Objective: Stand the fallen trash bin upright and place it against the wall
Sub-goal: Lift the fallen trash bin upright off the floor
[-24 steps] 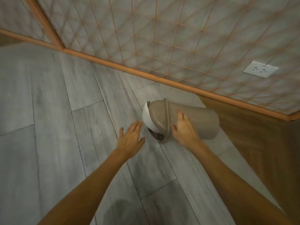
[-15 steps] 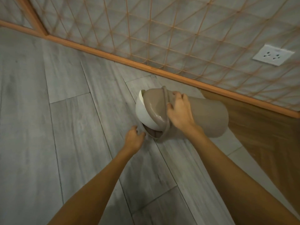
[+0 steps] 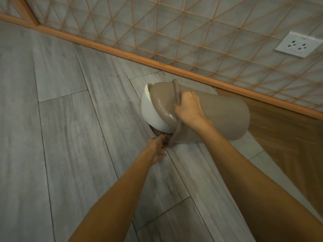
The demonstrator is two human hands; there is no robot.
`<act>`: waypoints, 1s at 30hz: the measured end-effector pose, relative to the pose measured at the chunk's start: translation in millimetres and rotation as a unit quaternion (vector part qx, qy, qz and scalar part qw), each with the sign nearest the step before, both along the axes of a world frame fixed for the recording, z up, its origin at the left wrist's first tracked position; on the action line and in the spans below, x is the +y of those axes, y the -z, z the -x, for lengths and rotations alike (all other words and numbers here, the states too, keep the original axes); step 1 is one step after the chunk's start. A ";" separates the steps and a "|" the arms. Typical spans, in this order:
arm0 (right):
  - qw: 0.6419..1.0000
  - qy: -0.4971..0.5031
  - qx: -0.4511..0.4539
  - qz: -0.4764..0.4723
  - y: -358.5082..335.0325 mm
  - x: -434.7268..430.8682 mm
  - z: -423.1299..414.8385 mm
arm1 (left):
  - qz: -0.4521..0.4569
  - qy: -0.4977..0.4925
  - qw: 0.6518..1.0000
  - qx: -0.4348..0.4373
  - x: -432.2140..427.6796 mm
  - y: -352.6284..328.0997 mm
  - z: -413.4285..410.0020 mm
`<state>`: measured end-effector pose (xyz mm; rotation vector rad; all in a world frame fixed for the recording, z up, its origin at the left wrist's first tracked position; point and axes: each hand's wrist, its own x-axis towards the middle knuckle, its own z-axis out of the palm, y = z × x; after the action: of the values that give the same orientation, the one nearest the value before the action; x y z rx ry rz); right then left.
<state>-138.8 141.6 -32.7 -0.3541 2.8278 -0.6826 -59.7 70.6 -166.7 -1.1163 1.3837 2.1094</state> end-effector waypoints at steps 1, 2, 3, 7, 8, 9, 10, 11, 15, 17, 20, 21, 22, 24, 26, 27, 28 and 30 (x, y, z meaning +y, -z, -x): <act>1.000 0.004 -0.006 0.010 -1.0 0.2 0.4 | -0.013 -0.015 1.000 0.001 2.5 -4.1 -0.9; 1.000 0.007 -0.013 0.022 -2.9 0.6 1.2 | -0.033 -0.037 0.999 0.005 5.0 -5.4 -1.5; 0.999 0.014 -0.020 0.037 -4.9 1.6 2.9 | -0.052 -0.056 0.997 0.009 7.0 -6.4 -2.6; 0.994 0.048 -0.031 0.093 -18.3 12.5 14.4 | -0.129 -0.154 0.979 0.042 13.9 -13.0 -6.9; 0.992 0.055 -0.033 0.108 -22.6 15.8 16.7 | -0.150 -0.179 0.971 0.052 15.5 -16.1 -6.8; 0.990 0.064 -0.032 0.125 -27.2 19.5 18.7 | -0.170 -0.200 0.963 0.062 16.7 -20.1 -6.7; 0.987 0.072 -0.030 0.140 -32.2 23.8 20.3 | -0.187 -0.217 0.955 0.074 17.8 -24.7 -5.6; 0.985 0.079 -0.030 0.154 -36.1 28.7 22.1 | -0.195 -0.228 0.950 0.083 18.0 -31.6 -4.7; 0.964 0.125 -0.047 0.232 -55.3 47.2 29.3 | -0.185 -0.226 0.951 0.105 12.2 -59.5 2.8; 0.951 0.146 -0.059 0.267 -66.7 59.5 30.5 | -0.163 -0.203 0.958 0.121 7.3 -72.8 6.5; 0.927 0.174 -0.075 0.323 -78.3 81.4 33.8 | -0.131 -0.169 0.967 0.135 -2.8 -89.4 12.2; 0.915 0.191 -0.077 0.348 -81.6 89.4 34.1 | -0.123 -0.157 0.970 0.137 -6.0 -96.5 13.4; 0.897 0.213 -0.081 0.378 -84.1 97.2 34.4 | -0.114 -0.141 0.973 0.140 -9.5 -103.6 15.3; 0.868 0.255 -0.095 0.415 -85.3 113.1 35.3 | -0.089 -0.096 0.981 0.145 -16.1 -119.5 20.1; 0.846 0.274 -0.112 0.443 -85.3 127.1 34.1 | -0.057 -0.043 0.986 0.148 -20.5 -137.0 25.6; 0.837 0.279 -0.118 0.455 -83.7 134.6 32.4 | -0.038 -0.015 0.988 0.149 -21.3 -146.1 27.8; 0.831 0.282 -0.125 0.463 -80.8 142.7 31.5 | -0.017 0.011 0.989 0.149 -21.6 -154.2 29.6; 0.817 0.290 -0.142 0.478 -74.1 156.3 26.6 | 0.026 0.058 0.986 0.154 -21.0 -169.4 31.8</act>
<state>-165.4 297.9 41.4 0.4818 2.0515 -2.0576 -91.5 49.6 2.7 -0.7278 1.6057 2.2402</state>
